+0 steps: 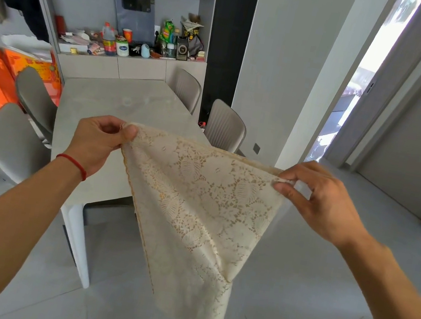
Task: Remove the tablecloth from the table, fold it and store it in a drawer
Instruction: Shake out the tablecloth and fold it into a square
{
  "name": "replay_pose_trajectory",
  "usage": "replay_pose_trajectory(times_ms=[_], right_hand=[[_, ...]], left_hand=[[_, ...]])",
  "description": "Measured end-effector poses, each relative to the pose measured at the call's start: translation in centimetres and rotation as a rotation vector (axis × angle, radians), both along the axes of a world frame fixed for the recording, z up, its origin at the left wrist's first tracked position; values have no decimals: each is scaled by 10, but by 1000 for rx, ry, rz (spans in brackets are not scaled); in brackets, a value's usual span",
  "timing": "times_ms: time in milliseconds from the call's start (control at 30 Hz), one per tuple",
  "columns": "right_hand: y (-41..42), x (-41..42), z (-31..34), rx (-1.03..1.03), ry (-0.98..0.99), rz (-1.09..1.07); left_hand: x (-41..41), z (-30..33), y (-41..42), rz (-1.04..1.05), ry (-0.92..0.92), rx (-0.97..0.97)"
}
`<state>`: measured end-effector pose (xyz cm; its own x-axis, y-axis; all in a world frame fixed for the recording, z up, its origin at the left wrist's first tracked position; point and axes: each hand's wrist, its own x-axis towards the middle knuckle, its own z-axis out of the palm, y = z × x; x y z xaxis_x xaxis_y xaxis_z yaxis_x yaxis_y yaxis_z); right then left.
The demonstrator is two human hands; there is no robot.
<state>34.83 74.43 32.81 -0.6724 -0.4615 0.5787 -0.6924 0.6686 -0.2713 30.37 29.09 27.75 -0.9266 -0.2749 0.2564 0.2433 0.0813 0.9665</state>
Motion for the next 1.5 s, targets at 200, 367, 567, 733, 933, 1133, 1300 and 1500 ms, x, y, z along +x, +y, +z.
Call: replay_pose_trajectory(times_ms=[200, 367, 567, 733, 933, 1133, 1300, 1500], right_hand=[[3, -11, 10, 18, -25, -40], [-1, -26, 5, -3, 10, -88], [-2, -29, -4, 26, 16, -109], [1, -32, -9, -18, 25, -172], [-1, -37, -12, -32, -91, -195], [2, -42, -18, -157, -235, -318], [9, -40, -18, -251, -226, -338], [11, -34, -16, -438, -264, -307]], left_hand=[[0, 14, 4, -77, 17, -281], [-10, 12, 13, -78, -3, -388], [-10, 0, 11, -6, -38, -310], [-4, -4, 17, 11, -30, -276], [-1, -2, 9, -6, -31, -261], [-1, 4, 10, -63, -9, -230], [-3, 8, 12, -92, 22, -228], [-6, 13, 15, -149, -22, -255]])
